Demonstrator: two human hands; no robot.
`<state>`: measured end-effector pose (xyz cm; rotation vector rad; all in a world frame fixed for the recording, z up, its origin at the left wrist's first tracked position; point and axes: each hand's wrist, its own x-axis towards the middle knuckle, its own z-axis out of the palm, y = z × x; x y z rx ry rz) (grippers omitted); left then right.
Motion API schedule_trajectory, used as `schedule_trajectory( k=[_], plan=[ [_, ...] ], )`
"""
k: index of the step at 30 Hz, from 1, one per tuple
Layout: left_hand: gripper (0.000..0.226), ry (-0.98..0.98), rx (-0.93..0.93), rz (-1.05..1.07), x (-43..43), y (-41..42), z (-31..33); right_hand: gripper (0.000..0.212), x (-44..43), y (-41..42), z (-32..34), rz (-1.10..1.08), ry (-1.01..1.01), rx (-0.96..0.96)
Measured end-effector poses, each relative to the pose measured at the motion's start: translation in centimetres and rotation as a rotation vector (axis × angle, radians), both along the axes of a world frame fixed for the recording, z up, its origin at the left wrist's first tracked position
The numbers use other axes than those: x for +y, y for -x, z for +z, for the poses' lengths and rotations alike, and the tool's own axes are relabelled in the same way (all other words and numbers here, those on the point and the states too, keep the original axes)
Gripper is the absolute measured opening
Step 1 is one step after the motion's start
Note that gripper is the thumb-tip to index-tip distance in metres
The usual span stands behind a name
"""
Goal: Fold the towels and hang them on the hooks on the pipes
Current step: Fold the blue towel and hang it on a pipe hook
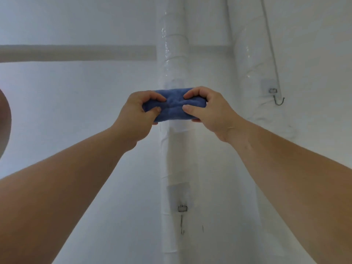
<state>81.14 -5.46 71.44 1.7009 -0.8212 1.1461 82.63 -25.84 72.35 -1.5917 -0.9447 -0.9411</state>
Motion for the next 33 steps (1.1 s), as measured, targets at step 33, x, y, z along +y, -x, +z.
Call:
schedule_trajectory(
  k=[33],
  plan=[
    [0.030,-0.064,-0.177,0.446,-0.3,-6.8,4.0,0.025,1.5,-4.8,4.7,-0.538,0.120,-0.102]
  ],
)
